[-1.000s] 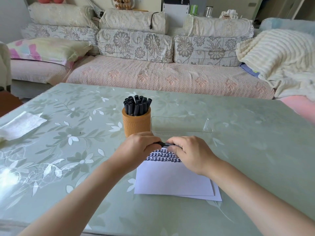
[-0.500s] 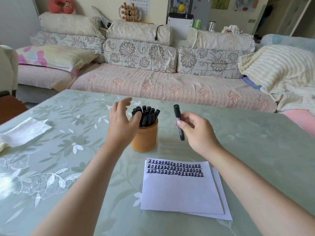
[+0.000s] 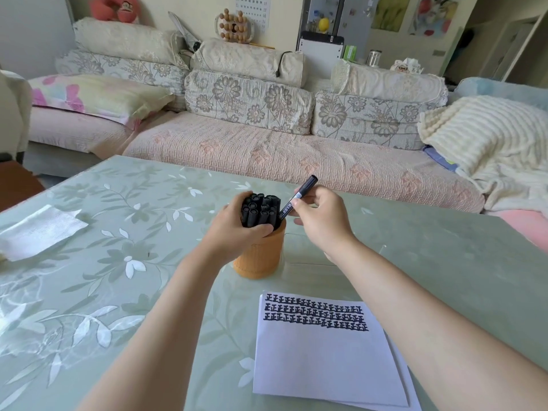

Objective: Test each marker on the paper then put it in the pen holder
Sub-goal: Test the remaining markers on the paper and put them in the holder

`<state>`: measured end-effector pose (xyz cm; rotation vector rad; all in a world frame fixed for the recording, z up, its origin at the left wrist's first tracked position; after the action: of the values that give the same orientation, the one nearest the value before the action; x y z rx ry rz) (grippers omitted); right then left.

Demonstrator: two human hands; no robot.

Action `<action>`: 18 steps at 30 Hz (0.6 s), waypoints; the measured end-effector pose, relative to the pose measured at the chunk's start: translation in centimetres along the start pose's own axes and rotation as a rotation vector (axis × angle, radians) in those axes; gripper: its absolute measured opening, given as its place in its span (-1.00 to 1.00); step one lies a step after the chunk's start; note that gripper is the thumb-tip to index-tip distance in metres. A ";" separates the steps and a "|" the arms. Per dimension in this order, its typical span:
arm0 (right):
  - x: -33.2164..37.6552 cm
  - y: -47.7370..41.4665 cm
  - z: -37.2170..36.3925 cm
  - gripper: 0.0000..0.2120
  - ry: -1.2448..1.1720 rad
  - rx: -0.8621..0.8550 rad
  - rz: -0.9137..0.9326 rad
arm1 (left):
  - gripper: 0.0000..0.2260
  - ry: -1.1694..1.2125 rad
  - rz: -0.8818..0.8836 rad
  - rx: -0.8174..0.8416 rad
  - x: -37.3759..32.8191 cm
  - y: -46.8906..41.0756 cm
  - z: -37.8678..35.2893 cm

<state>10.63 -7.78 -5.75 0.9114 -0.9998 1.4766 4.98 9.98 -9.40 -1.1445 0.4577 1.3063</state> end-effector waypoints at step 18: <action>1.7 -0.1 -1.1 -0.89 0.221 0.070 0.141 | -0.40 0.017 -0.084 -0.015 -1.6 0.2 -0.4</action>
<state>10.47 -6.17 -4.50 0.7199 -0.8683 1.7000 4.51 8.80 -8.28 -1.1763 0.4088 1.2295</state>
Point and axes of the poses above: each hand's wrist, its own y-axis away from the middle knuckle, its own z-axis out of the back of the hand, x = y × z, the point moved 5 cm from there along -y, towards the middle knuckle, and after that the axes turned 12 degrees about -z, right-handed, at the moved point
